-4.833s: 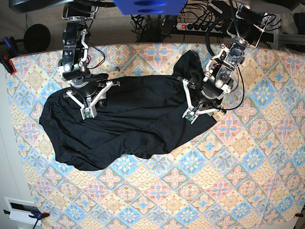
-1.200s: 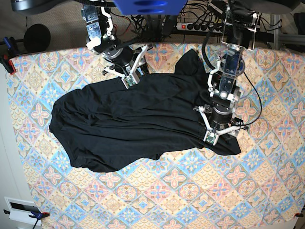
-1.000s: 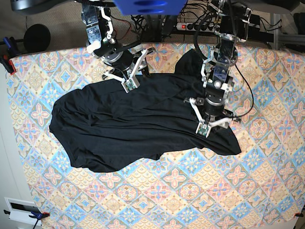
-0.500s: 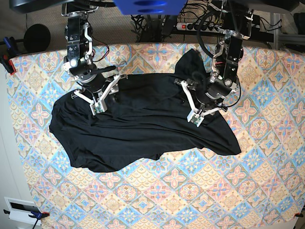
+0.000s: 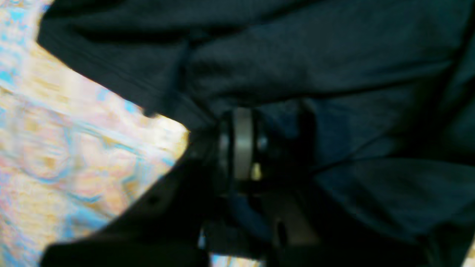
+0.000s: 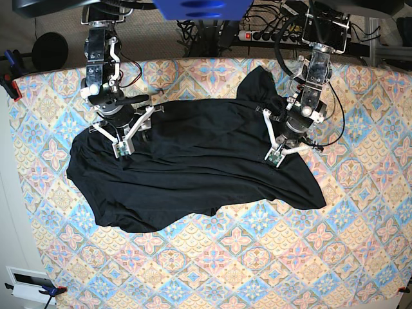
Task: Layout the t-shirt on the table in an organized manner, then fold the t-shirt properly
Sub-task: 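Move the left gripper back over the shirt middle and grasp fabric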
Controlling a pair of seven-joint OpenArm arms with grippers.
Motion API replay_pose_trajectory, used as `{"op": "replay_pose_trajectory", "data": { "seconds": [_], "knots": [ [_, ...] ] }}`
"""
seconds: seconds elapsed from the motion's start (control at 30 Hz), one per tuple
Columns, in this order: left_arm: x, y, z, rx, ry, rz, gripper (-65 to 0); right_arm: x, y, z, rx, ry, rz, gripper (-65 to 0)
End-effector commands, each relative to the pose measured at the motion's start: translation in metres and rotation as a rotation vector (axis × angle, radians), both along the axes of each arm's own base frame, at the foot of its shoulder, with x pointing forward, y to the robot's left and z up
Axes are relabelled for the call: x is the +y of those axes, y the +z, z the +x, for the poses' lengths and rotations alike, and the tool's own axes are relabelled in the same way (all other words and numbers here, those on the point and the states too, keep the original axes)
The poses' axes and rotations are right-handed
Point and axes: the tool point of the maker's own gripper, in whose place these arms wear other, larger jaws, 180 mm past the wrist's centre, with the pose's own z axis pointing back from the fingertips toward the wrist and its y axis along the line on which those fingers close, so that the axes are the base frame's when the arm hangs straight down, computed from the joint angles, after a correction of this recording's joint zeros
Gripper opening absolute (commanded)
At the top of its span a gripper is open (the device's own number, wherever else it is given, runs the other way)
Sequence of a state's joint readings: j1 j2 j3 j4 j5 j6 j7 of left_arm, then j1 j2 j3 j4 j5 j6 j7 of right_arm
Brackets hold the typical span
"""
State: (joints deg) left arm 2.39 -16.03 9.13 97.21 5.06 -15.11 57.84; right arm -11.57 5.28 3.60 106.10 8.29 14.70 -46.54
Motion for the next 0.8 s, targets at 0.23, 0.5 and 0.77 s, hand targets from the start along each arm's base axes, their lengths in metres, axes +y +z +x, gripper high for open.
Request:
{"op": "replay_pose_trajectory", "data": {
  "seconds": [0.23, 0.5, 0.77],
  "knots": [
    [0.019, -0.047, -0.009, 0.062, 0.022, 0.004, -65.0, 0.0, 0.013, 0.009, -0.051, 0.002, 0.008, -36.1],
    [0.083, -0.036, -0.011, 0.063, 0.027, 0.138, -65.0, 0.0, 0.012, 0.008, -0.05, 0.002, 0.008, -36.1],
    [0.144, -0.024, 0.0, 0.01, 0.134, 0.181, -65.0, 0.0, 0.011, 0.007, -0.045, 0.002, 0.006, -36.1]
  ]
}}
